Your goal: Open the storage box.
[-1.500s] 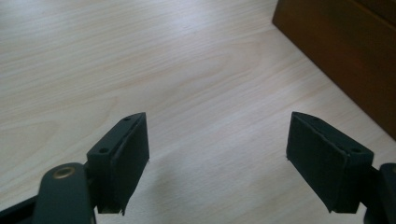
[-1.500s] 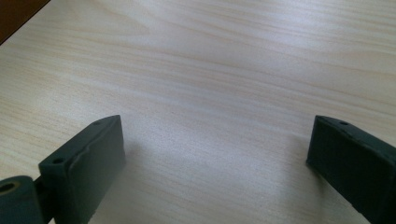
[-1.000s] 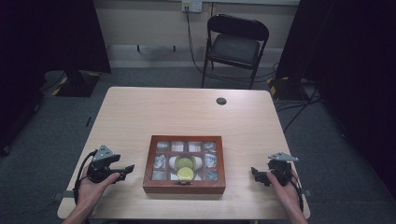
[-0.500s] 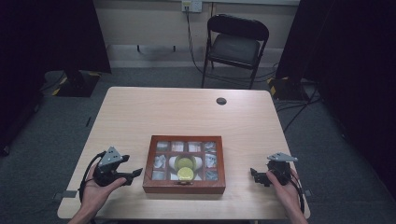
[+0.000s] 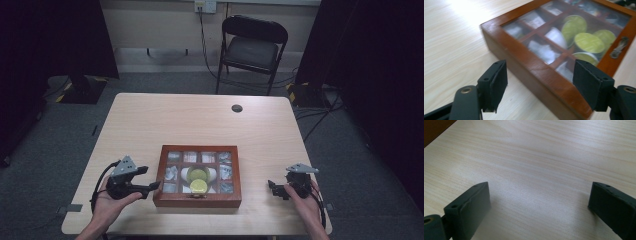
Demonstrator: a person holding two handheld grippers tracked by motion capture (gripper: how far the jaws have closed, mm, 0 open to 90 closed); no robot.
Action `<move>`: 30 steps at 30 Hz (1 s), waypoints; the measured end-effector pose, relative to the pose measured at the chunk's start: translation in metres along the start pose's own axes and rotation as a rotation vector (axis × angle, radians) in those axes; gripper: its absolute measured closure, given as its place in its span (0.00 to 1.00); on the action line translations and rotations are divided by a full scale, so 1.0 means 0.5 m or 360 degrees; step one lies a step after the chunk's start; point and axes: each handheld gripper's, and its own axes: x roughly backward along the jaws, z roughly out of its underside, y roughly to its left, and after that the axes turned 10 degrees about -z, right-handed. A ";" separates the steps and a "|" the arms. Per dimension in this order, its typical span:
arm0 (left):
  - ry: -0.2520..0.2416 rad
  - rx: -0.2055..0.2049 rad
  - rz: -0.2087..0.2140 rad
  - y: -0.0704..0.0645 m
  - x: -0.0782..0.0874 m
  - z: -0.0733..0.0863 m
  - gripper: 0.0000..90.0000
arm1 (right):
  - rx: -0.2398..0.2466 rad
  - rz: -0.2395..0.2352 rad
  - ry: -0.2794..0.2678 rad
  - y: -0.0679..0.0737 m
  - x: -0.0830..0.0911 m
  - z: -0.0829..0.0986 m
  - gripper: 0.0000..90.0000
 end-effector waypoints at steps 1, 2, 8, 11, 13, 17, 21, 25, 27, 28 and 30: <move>-0.0003 -0.0027 0.0017 -0.006 -0.001 -0.006 0.32 | 0.0000 0.0000 -0.0001 0.000 0.000 0.000 0.03; -0.0008 -0.0054 0.0030 -0.013 -0.003 -0.013 0.33 | 0.0000 0.0000 0.0000 0.000 0.000 0.000 0.03; -0.0017 -0.0057 0.0161 -0.045 -0.030 -0.046 0.33 | 0.0000 0.0000 0.0000 0.000 0.000 0.000 0.03; -0.0012 -0.0089 0.0221 -0.062 -0.044 -0.061 0.34 | 0.0000 0.0000 0.0000 0.000 0.000 0.000 0.03; -0.0028 -0.0100 0.0254 -0.074 -0.051 -0.071 0.35 | 0.0000 0.0001 0.0000 0.000 0.000 0.000 0.03; -0.0036 -0.0130 0.0309 -0.093 -0.067 -0.094 0.35 | 0.0000 0.0000 0.0000 0.000 0.000 0.000 0.03; -0.0039 -0.0150 0.0390 -0.111 -0.083 -0.112 0.37 | 0.0000 0.0000 0.0000 0.000 0.000 0.000 0.03; -0.0020 -0.0177 0.0435 -0.127 -0.096 -0.116 0.40 | 0.0000 0.0000 0.0000 0.000 0.000 0.000 0.03; -0.0010 -0.0181 0.0465 -0.132 -0.101 -0.112 0.42 | 0.0000 0.0000 0.0000 0.000 0.000 0.000 0.03; 0.0002 -0.0185 0.0481 -0.134 -0.103 -0.109 0.44 | 0.0001 0.0000 0.0000 0.000 0.000 0.000 0.03; 0.0030 -0.0206 0.0513 -0.139 -0.106 -0.105 0.49 | 0.0001 0.0000 0.0001 0.000 0.000 0.000 0.03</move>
